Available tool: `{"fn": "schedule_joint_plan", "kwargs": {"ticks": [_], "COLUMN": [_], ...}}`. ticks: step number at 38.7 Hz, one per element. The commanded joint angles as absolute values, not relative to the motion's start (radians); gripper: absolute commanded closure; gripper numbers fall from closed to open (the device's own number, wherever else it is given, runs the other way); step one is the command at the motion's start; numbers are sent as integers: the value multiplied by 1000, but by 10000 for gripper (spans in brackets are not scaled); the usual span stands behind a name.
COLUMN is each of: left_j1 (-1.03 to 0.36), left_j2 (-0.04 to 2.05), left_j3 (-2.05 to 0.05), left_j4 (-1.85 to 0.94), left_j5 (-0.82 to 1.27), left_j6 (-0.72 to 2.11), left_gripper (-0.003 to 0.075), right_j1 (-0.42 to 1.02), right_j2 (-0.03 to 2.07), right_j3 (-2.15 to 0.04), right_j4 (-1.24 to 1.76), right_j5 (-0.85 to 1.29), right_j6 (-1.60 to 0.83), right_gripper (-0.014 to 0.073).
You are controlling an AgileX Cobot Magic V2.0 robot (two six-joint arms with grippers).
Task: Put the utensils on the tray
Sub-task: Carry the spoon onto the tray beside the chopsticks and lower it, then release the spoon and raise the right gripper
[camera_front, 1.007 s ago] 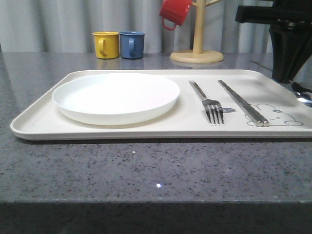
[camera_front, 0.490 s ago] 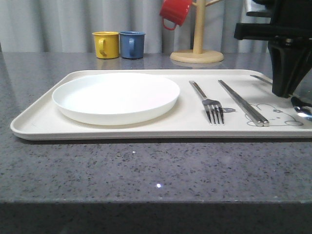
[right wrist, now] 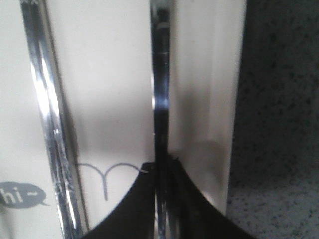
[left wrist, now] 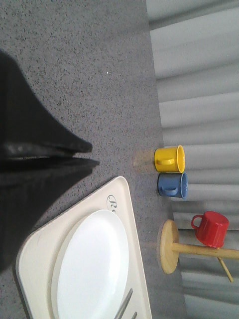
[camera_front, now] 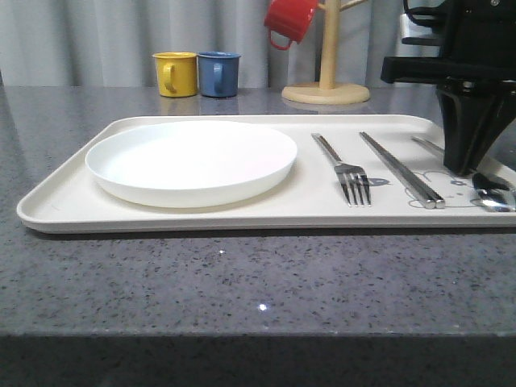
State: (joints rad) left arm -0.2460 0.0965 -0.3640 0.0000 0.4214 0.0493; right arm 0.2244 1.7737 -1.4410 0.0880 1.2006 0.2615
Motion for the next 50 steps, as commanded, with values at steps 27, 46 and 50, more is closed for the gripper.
{"fn": "schedule_joint_plan", "kwargs": {"ticks": [27, 46, 50], "left_j1": [-244, -244, -244], "left_j2": [108, 108, 108], "left_j3": [-390, -390, -390], "left_j4": [-8, -8, -8], "left_j5": [335, 335, 335], "left_j6": [40, 40, 40], "left_gripper": [738, 738, 738], "right_j1": [218, 219, 219], "right_j2": [1736, 1635, 1559], "right_j3": [-1492, -1719, -1702], "right_j4": [75, 80, 78], "right_j5": [1170, 1337, 1337], "right_j6": [262, 188, 147], "right_gripper": [333, 344, 552]}}
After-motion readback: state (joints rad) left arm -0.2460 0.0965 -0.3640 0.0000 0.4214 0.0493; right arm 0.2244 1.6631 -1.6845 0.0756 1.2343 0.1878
